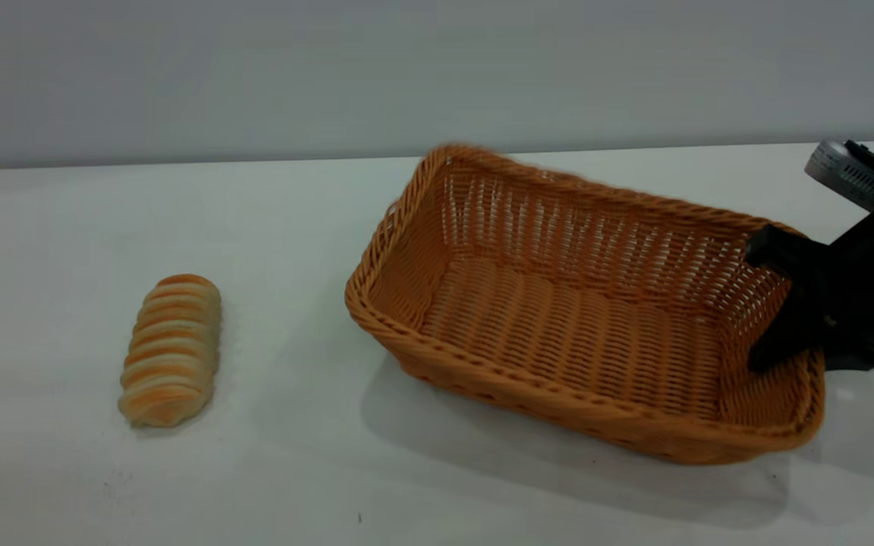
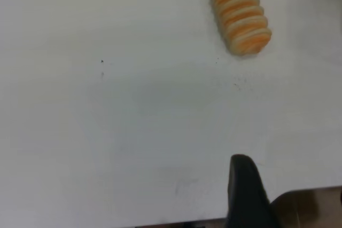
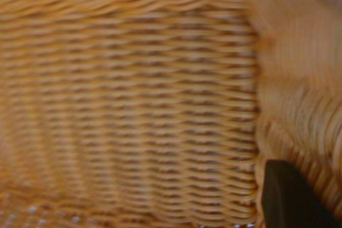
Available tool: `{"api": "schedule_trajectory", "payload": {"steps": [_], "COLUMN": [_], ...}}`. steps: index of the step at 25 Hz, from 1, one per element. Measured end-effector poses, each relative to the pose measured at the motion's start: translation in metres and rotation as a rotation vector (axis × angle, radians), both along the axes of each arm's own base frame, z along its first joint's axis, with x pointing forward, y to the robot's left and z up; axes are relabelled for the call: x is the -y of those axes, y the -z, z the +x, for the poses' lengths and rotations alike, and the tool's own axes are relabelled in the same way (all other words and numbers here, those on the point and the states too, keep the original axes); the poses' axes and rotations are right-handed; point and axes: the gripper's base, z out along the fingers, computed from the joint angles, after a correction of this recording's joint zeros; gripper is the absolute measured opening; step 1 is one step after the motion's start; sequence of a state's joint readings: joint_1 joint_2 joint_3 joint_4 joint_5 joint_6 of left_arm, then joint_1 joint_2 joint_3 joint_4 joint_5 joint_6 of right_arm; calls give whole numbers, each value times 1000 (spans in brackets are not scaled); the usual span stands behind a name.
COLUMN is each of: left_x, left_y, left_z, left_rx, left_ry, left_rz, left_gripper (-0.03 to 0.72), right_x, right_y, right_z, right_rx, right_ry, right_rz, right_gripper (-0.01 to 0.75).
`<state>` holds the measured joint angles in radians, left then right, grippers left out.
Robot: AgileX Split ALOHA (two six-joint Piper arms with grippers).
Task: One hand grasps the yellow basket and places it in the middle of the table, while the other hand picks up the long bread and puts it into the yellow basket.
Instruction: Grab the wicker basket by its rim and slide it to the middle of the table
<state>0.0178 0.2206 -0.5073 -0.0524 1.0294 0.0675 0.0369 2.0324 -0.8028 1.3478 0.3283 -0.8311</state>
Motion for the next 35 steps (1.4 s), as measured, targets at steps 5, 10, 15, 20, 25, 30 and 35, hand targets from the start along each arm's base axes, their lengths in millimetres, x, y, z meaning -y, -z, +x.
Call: {"api": "schedule_trajectory", "payload": {"steps": [5,10,15,20,25,30,35], "left_x": [0,0,0,0,0,0,0], "left_y": [0,0,0,0,0,0,0], "left_z": [0,0,0,0,0,0,0], "left_rx": [0,0,-1,-1,-1,-3,-5], "left_ry": [0,0,0,0,0,0,-2], "left_rz": [0,0,0,0,0,0,-2], "left_gripper": [468,468,468,468,468,468,468], "right_x": [-7,-38,-80,-100,-94,-63,-14], "right_y": [-13,-28,-32,-25,-27,-41,-90], "right_z": [17,32,43,50,54,60,59], "right_rx": [47,71,53,32,28,9,77], "right_ry": [-105,-221,-334,-369,-336,-289,-293], "right_rz": [24,2,16,34,47,97,140], "right_gripper": [90,90,90,131,331,464,477]}}
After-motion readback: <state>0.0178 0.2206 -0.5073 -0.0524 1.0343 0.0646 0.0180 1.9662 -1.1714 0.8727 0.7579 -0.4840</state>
